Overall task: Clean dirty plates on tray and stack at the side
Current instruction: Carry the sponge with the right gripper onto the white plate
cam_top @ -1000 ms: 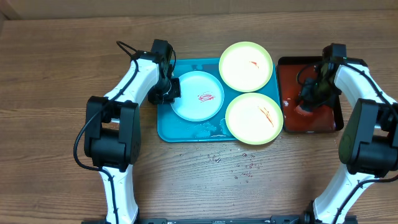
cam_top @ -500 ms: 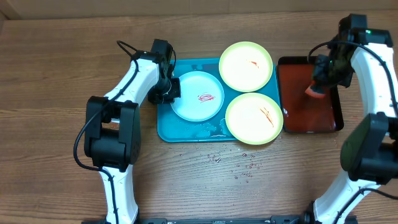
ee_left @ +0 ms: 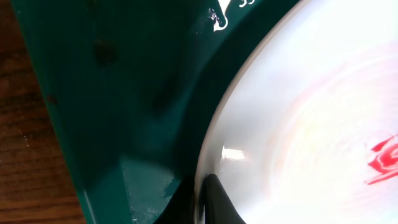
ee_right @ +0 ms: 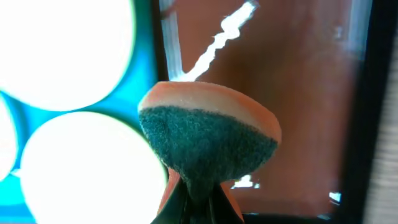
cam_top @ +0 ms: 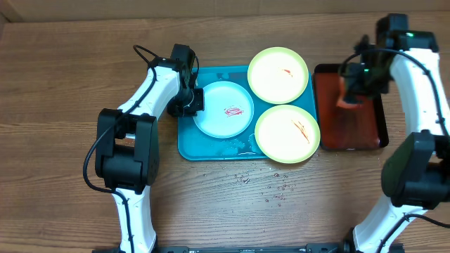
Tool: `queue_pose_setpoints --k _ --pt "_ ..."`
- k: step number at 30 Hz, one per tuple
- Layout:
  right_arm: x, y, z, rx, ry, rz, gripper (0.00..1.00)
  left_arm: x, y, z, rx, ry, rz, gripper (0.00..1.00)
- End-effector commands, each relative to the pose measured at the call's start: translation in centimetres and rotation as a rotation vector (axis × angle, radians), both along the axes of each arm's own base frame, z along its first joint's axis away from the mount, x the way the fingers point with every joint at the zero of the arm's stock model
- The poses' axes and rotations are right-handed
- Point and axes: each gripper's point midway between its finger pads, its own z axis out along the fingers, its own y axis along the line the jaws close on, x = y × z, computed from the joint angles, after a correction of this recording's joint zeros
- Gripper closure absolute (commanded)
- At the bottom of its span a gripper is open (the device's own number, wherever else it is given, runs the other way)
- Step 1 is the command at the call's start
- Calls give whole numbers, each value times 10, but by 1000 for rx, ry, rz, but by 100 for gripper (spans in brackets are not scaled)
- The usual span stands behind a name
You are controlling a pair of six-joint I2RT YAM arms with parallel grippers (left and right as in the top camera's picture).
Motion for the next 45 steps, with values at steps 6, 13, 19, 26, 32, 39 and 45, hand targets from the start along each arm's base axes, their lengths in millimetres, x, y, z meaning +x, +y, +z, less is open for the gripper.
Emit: queue_pose_setpoints --k 6,13,19,26,32,39,45 --pt "16 154 37 115 -169 229 96 -12 11 -17 57 46 -42 96" --pt "16 247 19 187 -202 266 96 -13 2 -17 4 55 -39 96" --pt "-2 277 -39 207 -36 252 96 -13 -1 -16 -15 61 -9 96" --pt "-6 277 -86 168 59 199 96 -14 2 -15 -40 74 12 96" --pt "-7 271 -117 126 114 139 96 -15 8 -15 -46 85 28 96" --pt "-14 311 -110 256 103 208 96 -16 -2 -13 -109 94 24 96" --pt "-34 346 -109 260 96 255 96 -16 -10 -10 -158 95 9 96"
